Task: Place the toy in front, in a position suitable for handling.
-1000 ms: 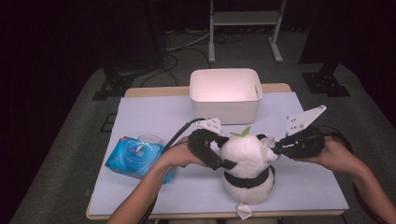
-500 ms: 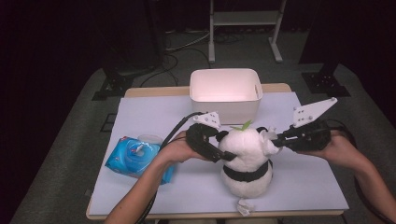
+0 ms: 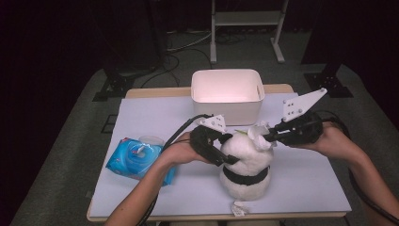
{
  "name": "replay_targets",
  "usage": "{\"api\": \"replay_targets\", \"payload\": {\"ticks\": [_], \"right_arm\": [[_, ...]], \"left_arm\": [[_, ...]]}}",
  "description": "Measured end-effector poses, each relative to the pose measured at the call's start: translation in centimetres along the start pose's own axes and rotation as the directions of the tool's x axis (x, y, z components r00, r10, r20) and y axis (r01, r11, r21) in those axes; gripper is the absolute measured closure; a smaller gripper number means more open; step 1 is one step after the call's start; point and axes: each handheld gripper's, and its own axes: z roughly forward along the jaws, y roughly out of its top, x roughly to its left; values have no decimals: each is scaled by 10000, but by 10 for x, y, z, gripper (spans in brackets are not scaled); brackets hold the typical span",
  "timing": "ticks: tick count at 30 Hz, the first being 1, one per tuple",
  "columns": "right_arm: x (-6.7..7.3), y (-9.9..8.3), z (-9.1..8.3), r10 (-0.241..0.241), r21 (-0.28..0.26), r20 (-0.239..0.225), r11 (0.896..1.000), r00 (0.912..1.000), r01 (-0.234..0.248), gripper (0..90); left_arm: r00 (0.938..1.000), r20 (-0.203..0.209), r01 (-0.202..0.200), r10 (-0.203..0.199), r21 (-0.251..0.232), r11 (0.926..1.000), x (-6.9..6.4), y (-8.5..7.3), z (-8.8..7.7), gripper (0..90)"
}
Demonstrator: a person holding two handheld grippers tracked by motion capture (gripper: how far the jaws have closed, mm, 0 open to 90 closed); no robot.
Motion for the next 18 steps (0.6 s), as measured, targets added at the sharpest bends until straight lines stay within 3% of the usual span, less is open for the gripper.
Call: {"api": "replay_targets", "payload": {"ticks": [8,18], "right_arm": [[-3,-18,9,461,75,-240,9989,9986,-460,823],[-1,-26,11,697,94,-301,9975,9971,-694,825]], "left_arm": [[9991,204,364,-360,-163,9992,3,-6,5,197],[9961,570,695,-678,-284,9972,6,-18,12,102]]}}
